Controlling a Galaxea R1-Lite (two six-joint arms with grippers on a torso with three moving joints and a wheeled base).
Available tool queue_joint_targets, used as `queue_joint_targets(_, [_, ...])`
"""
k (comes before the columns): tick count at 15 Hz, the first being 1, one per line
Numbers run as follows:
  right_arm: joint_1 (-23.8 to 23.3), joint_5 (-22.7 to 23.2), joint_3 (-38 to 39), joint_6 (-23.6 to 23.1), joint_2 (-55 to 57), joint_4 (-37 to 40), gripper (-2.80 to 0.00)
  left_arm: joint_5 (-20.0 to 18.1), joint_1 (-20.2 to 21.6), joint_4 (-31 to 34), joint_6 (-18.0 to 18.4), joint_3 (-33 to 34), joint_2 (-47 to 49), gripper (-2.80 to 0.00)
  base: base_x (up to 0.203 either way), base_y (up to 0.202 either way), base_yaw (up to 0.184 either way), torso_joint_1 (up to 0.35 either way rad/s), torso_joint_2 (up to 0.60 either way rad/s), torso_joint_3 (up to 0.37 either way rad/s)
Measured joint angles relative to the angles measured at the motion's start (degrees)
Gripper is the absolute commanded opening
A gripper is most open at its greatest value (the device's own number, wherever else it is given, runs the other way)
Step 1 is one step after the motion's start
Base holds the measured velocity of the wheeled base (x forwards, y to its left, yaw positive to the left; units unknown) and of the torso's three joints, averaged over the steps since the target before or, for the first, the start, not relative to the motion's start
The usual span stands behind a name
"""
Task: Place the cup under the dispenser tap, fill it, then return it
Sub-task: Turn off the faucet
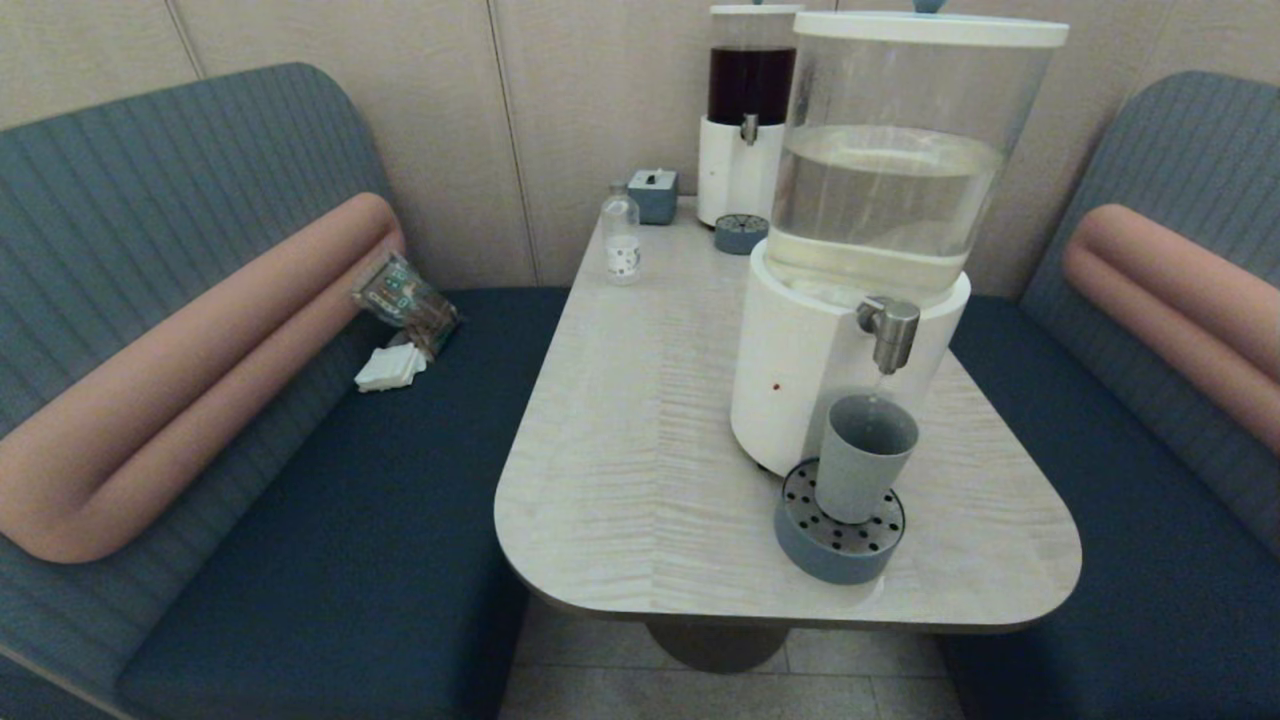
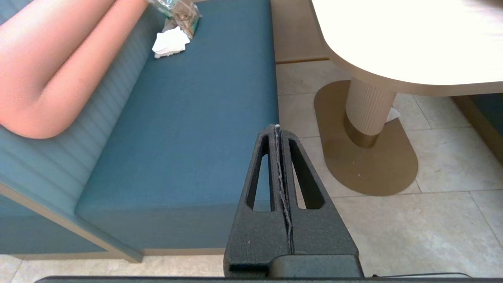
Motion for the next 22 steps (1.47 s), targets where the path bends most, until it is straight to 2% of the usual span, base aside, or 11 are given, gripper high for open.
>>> queue_joint_targets(3, [0.0,-2.8,0.2,5.8,0.0,0.3,-2.80,0.0,0.0,0.0,0.0,0.0,0.0,-2.80,0.000,0.000,0.000,0.000,0.00,0.000])
queue_joint_targets(6, [0.0,-3.1,0.8,12.5,0.0,-0.3,-2.80,0.0,0.0,0.0,0.0,0.0,0.0,-2.80,0.000,0.000,0.000,0.000,0.00,0.000])
queue_joint_targets(8, [0.0,-3.2,1.0,13.7,0.0,-0.4,-2.80,0.0,0.0,0.0,0.0,0.0,0.0,-2.80,0.000,0.000,0.000,0.000,0.00,0.000])
queue_joint_targets(10, [0.0,-3.2,1.0,12.1,0.0,-0.5,-2.80,0.0,0.0,0.0,0.0,0.0,0.0,-2.80,0.000,0.000,0.000,0.000,0.00,0.000])
queue_joint_targets(12, [0.0,-3.2,0.9,8.2,0.0,-0.5,-2.80,0.0,0.0,0.0,0.0,0.0,0.0,-2.80,0.000,0.000,0.000,0.000,0.00,0.000])
queue_joint_targets(17, [-0.1,-2.4,1.5,-5.5,0.0,-0.4,-2.80,0.0,0.0,0.0,0.0,0.0,0.0,-2.80,0.000,0.000,0.000,0.000,0.00,0.000])
queue_joint_targets(19, [0.0,-1.6,1.5,-7.2,0.0,0.5,-2.80,0.0,0.0,0.0,0.0,0.0,0.0,-2.80,0.000,0.000,0.000,0.000,0.00,0.000])
queue_joint_targets(22, [0.0,-1.1,0.8,-6.5,0.0,2.6,-2.80,0.0,0.0,0.0,0.0,0.0,0.0,-2.80,0.000,0.000,0.000,0.000,0.00,0.000])
